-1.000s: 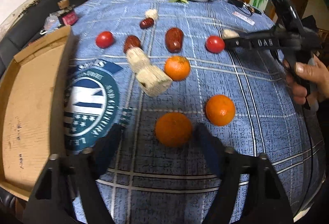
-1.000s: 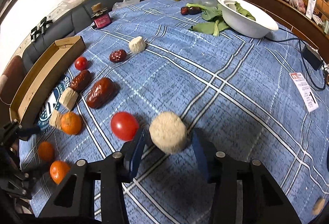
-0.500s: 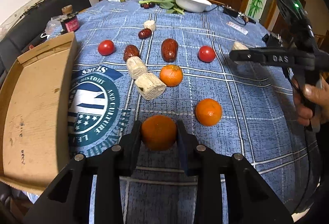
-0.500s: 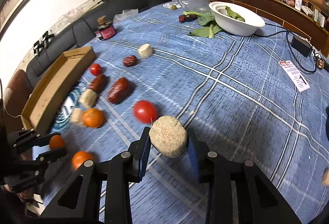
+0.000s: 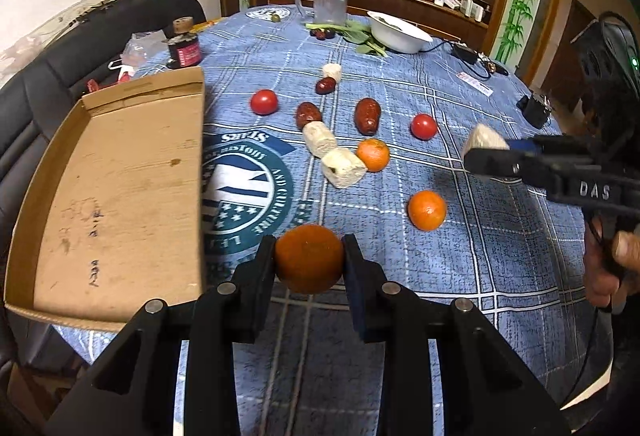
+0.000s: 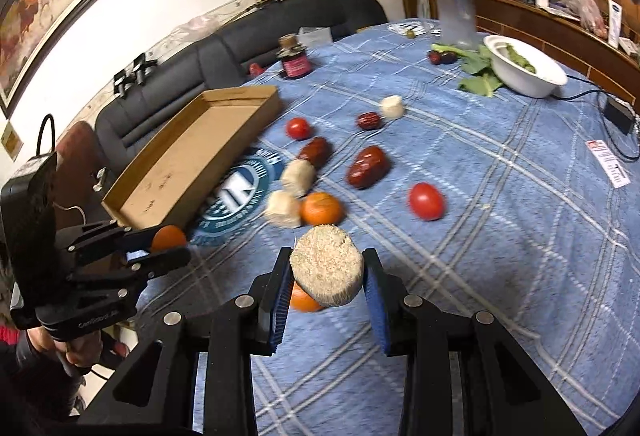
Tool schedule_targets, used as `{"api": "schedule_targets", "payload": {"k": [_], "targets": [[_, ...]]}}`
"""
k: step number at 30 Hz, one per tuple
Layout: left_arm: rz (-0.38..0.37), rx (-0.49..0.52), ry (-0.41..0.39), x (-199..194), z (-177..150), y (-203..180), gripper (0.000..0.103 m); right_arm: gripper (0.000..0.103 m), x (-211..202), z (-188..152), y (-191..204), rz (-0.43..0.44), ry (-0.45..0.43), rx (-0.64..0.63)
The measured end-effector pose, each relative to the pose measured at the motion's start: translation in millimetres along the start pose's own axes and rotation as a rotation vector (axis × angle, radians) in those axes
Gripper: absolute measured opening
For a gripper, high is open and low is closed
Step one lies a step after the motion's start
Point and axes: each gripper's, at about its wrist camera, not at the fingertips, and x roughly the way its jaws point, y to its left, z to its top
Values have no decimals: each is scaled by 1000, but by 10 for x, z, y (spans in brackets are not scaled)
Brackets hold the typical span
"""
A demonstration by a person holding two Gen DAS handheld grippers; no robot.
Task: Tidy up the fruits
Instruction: 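Carry both held items over the cardboard tray and open left tool to drop orange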
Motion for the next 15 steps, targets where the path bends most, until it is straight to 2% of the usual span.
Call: {"api": "schedule_targets", "payload": {"k": [15], "targets": [[76,-71,-42,-236,-52,485,30,34,206,60,719,113,16,-86]]}}
